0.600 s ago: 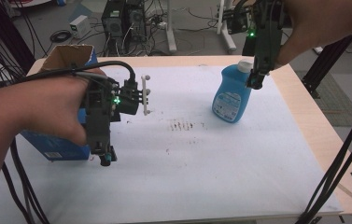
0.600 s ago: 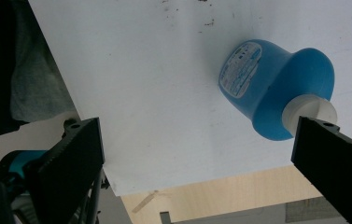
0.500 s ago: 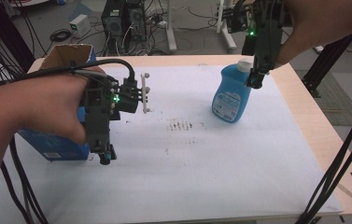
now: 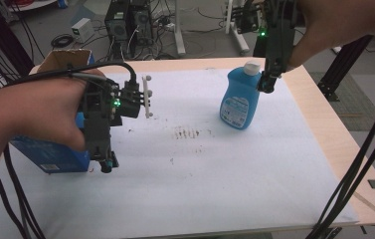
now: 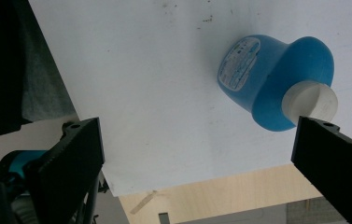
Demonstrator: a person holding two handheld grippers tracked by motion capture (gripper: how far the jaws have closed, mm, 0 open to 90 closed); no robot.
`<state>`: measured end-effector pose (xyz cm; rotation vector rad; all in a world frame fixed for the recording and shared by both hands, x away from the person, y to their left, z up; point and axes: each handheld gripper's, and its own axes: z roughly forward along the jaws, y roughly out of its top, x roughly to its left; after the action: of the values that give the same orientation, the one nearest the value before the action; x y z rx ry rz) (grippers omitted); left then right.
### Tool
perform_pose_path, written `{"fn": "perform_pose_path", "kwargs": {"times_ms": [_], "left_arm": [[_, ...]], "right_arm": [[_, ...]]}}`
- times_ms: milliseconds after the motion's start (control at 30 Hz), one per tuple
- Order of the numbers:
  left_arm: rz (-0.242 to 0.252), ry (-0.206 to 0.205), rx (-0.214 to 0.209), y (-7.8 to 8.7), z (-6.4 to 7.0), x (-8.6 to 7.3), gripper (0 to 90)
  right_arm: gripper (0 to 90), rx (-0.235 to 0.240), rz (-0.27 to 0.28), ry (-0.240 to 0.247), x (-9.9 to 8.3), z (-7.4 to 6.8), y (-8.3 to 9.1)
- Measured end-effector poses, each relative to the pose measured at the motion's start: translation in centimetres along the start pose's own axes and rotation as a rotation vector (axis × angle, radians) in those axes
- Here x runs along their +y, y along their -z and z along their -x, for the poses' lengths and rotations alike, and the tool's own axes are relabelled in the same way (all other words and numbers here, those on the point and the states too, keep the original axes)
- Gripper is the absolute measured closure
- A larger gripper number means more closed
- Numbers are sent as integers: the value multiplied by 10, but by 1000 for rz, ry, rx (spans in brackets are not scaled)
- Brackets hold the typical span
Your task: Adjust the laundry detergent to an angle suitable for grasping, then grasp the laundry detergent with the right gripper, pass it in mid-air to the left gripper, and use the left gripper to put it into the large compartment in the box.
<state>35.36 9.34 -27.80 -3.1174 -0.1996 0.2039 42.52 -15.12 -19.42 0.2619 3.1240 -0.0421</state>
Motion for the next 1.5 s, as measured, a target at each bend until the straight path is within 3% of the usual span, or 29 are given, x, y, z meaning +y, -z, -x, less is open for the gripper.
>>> {"fn": "perform_pose_path", "kwargs": {"times_ms": [400, 1100, 1367, 1500], "left_arm": [[6, 9, 16, 6, 9, 3, 18], [6, 4, 21, 5, 9, 2, 18], [9, -9, 26, 7, 8, 0, 17], [10, -10, 27, 6, 8, 0, 18]], "right_arm": [[15, -14, 5, 12, -1, -13, 3], [15, -37, 23, 1, -6, -15, 5], [16, -47, 45, -53, -17, -13, 5], [15, -43, 108, -110, -32, -14, 0]]}}
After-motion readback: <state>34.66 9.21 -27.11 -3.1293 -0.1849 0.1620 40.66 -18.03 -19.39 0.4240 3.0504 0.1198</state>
